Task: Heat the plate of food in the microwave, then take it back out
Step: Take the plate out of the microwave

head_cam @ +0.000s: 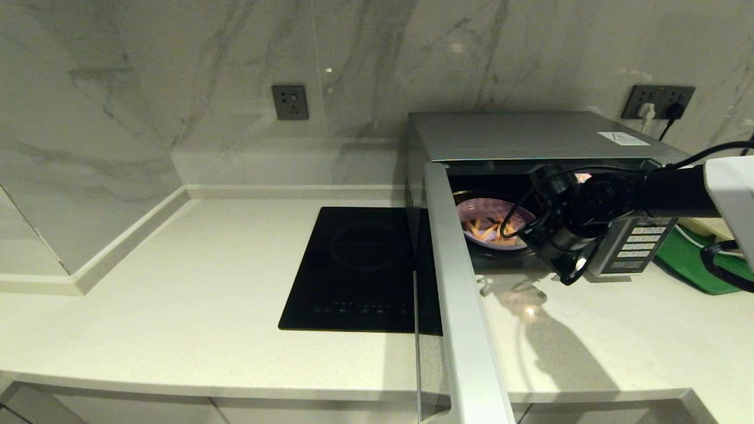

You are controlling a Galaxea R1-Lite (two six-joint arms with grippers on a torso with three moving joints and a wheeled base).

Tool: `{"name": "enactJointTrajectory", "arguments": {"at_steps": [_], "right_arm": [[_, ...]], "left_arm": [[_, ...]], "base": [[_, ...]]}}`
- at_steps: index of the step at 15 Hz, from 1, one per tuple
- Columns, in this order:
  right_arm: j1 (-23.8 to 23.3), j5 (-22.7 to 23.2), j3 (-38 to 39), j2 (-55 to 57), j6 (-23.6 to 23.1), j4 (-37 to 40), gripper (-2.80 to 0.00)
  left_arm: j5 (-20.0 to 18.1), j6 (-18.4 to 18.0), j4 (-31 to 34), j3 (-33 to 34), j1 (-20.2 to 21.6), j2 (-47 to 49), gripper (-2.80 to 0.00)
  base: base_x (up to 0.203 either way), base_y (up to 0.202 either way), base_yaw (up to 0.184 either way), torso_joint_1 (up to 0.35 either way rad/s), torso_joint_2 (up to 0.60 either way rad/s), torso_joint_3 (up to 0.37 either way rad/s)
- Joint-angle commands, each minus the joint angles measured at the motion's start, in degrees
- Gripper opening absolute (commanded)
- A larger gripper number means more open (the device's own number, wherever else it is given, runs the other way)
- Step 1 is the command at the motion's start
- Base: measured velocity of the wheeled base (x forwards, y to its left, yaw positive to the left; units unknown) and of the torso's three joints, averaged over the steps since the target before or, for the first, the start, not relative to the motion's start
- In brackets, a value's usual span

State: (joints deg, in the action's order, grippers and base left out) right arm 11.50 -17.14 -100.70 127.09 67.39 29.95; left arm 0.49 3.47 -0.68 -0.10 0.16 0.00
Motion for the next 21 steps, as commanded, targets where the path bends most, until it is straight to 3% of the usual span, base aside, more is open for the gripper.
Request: {"name": "enactJointTrajectory", "arguments": {"at_steps": [1, 21], "right_arm": [[0.0, -0.1, 0.7, -0.5, 0.4, 0.2, 0.0], [-0.2, -0.1, 1.6, -1.1, 0.8, 3.0, 0.0]], "left_arm": [[0.0, 0.0, 0.0, 0.0, 0.0, 0.0, -2.8], [0.0, 0.0, 0.0, 0.0, 0.0, 0.0, -2.8]], "base": [[0.0, 0.0, 0.0, 0.0, 0.0, 0.0], [0.0, 0.0, 0.0, 0.0, 0.0, 0.0]]}}
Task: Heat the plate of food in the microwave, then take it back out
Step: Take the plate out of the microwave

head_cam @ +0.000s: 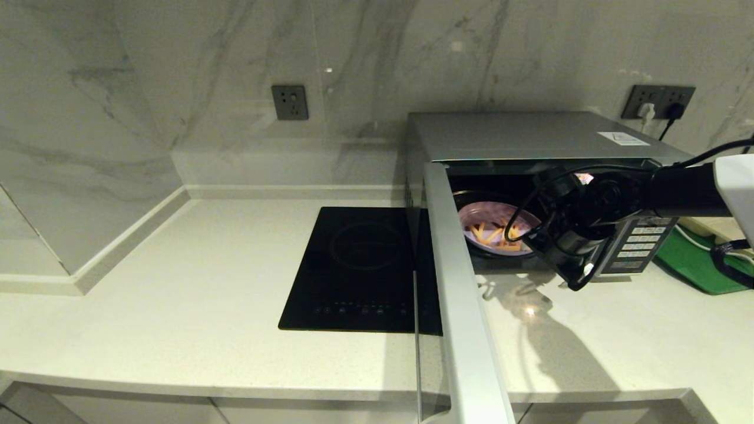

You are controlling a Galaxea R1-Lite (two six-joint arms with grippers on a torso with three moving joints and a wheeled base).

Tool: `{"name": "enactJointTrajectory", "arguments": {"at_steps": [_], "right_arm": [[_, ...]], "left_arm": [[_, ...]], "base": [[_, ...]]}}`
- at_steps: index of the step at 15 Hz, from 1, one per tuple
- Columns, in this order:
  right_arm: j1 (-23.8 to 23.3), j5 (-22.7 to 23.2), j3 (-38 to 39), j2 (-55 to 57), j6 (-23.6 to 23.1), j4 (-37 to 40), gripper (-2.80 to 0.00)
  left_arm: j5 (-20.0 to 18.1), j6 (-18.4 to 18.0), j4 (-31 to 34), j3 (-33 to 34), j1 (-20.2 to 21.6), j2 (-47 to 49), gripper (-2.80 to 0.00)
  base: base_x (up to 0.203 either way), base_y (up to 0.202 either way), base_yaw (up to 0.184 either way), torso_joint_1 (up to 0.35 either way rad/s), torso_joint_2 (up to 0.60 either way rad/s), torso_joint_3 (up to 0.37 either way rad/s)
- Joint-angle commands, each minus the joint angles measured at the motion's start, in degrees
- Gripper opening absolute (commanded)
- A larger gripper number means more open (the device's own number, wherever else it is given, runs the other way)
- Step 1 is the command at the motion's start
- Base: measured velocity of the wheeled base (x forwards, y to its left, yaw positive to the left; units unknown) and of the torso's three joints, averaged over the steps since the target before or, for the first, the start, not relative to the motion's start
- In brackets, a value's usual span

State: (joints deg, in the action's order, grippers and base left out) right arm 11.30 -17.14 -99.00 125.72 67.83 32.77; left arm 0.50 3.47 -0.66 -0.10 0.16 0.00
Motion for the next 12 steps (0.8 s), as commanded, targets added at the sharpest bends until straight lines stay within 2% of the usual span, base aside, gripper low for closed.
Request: {"name": "enactJointTrajectory", "arguments": {"at_steps": [1, 2, 12], "right_arm": [[0.0, -0.1, 0.0, 0.4, 0.4, 0.2, 0.0], [0.0, -0.1, 0.0, 0.3, 0.4, 0.2, -2.8], [-0.1, -0.6, -2.3, 0.3, 0.3, 0.2, -2.8]], "left_arm": [[0.0, 0.0, 0.0, 0.0, 0.0, 0.0, -2.8], [0.0, 0.0, 0.0, 0.0, 0.0, 0.0, -2.8], [0.0, 0.0, 0.0, 0.0, 0.0, 0.0, -2.8]], "base": [[0.0, 0.0, 0.0, 0.0, 0.0, 0.0], [0.0, 0.0, 0.0, 0.0, 0.0, 0.0], [0.0, 0.0, 0.0, 0.0, 0.0, 0.0]]}}
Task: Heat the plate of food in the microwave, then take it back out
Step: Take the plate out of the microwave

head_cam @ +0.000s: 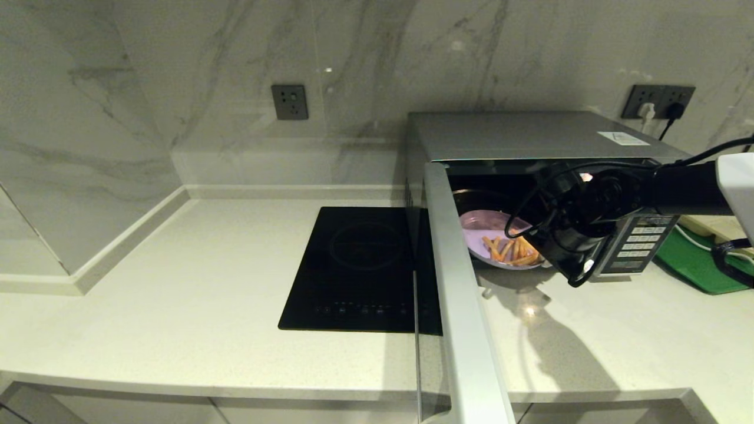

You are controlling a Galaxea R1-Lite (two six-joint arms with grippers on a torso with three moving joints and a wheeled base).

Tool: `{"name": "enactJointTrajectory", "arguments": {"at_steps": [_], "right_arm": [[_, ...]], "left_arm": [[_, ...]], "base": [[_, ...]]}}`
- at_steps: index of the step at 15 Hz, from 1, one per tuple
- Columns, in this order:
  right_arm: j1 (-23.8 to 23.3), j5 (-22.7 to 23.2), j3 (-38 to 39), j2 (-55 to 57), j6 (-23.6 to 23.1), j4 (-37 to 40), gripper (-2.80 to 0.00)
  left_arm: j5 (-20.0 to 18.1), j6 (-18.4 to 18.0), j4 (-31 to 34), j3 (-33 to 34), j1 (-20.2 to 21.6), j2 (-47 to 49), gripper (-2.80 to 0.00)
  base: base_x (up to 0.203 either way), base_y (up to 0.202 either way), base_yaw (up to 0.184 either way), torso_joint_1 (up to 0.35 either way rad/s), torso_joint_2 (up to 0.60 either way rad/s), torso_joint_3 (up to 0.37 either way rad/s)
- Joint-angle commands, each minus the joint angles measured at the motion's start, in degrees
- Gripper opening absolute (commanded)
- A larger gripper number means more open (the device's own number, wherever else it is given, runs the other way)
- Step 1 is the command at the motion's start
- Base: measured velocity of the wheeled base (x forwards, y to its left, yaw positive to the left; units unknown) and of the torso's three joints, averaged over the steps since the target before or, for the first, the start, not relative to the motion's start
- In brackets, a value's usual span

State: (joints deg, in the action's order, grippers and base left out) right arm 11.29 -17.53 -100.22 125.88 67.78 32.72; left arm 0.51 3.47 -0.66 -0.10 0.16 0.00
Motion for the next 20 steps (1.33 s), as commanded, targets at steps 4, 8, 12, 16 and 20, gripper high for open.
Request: {"name": "enactJointTrajectory", "arguments": {"at_steps": [4, 8, 12, 16, 20], "right_arm": [[-0.5, -0.3, -3.1, 0.2, 0.2, 0.3, -2.8], [-1.1, -0.2, -6.5, 0.4, 0.2, 2.8, -2.8], [-1.8, -0.1, -6.9, -0.1, 0.2, 3.6, -2.8], [-2.1, 0.2, -3.8, -3.8, 0.6, 6.4, -2.8], [-2.1, 2.3, 10.6, -13.0, 0.1, 4.4, -2.8]], "left_arm": [[0.0, 0.0, 0.0, 0.0, 0.0, 0.0, -2.8], [0.0, 0.0, 0.0, 0.0, 0.0, 0.0, -2.8], [0.0, 0.0, 0.0, 0.0, 0.0, 0.0, -2.8], [0.0, 0.0, 0.0, 0.0, 0.0, 0.0, -2.8], [0.0, 0.0, 0.0, 0.0, 0.0, 0.0, -2.8]], "base": [[0.0, 0.0, 0.0, 0.0, 0.0, 0.0], [0.0, 0.0, 0.0, 0.0, 0.0, 0.0], [0.0, 0.0, 0.0, 0.0, 0.0, 0.0], [0.0, 0.0, 0.0, 0.0, 0.0, 0.0], [0.0, 0.0, 0.0, 0.0, 0.0, 0.0]]}}
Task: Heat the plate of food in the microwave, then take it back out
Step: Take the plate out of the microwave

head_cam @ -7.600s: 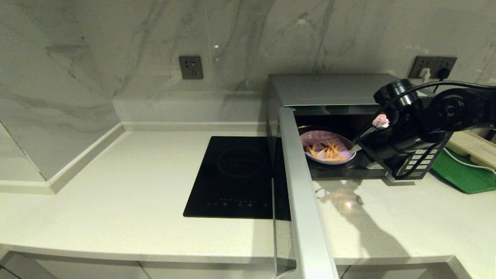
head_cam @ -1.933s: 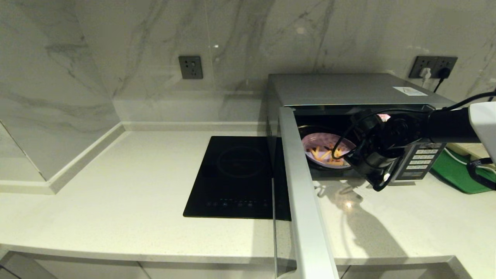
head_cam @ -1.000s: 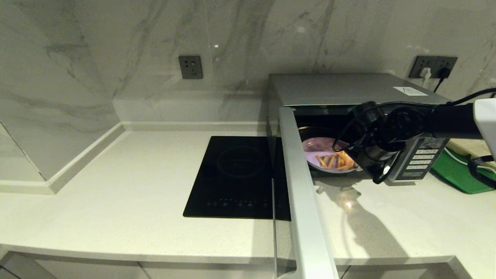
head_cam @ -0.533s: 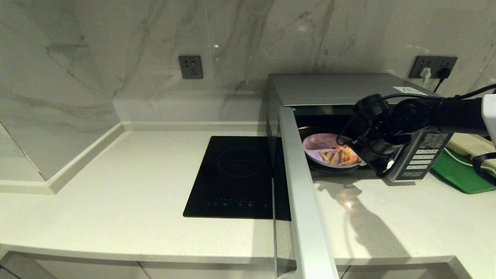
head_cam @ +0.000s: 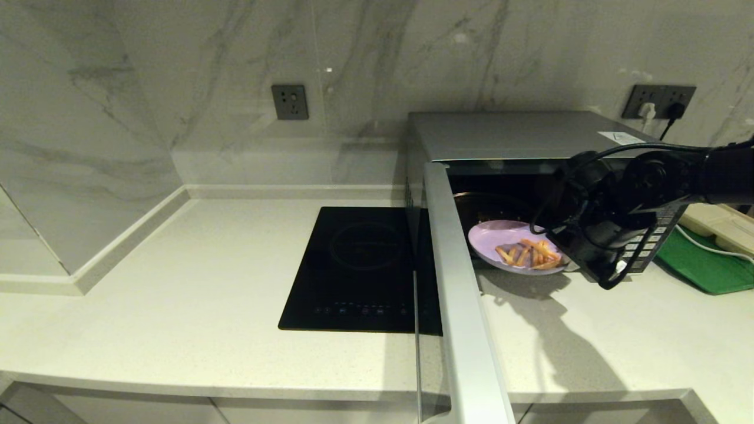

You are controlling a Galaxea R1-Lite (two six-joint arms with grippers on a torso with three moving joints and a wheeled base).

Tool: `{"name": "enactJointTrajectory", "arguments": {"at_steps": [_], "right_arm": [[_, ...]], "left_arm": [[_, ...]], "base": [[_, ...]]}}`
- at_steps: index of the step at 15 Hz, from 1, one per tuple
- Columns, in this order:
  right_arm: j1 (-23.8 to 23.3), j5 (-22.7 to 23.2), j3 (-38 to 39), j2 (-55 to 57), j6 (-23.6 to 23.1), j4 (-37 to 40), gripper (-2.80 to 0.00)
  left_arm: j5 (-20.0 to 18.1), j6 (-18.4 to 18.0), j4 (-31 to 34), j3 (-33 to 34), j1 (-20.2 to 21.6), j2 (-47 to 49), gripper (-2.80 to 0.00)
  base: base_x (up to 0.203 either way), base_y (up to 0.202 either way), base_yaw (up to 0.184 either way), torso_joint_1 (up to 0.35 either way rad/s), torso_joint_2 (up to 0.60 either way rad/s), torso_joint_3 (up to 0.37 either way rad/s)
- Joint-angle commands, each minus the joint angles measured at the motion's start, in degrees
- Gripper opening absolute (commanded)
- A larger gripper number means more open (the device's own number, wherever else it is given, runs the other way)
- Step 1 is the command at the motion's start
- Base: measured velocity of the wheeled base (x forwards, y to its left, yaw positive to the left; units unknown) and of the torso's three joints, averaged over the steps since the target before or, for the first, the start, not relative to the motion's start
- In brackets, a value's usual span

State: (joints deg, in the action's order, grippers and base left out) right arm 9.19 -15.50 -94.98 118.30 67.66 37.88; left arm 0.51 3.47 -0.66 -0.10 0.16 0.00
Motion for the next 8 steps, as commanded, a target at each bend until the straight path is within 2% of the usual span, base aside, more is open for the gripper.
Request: {"name": "enactJointTrajectory", "arguments": {"at_steps": [1, 6, 8], "right_arm": [[-0.1, 0.7, 9.6, -8.6, -0.3, -2.9, -2.8], [-1.1, 3.8, 27.4, -25.4, -3.4, -9.2, -2.8], [-4.8, 4.4, 33.0, -30.2, -5.0, -9.7, -2.8]], "left_arm": [[0.0, 0.0, 0.0, 0.0, 0.0, 0.0, -2.8], [0.0, 0.0, 0.0, 0.0, 0.0, 0.0, -2.8], [0.0, 0.0, 0.0, 0.0, 0.0, 0.0, -2.8]], "base": [[0.0, 0.0, 0.0, 0.0, 0.0, 0.0], [0.0, 0.0, 0.0, 0.0, 0.0, 0.0], [0.0, 0.0, 0.0, 0.0, 0.0, 0.0]]}}
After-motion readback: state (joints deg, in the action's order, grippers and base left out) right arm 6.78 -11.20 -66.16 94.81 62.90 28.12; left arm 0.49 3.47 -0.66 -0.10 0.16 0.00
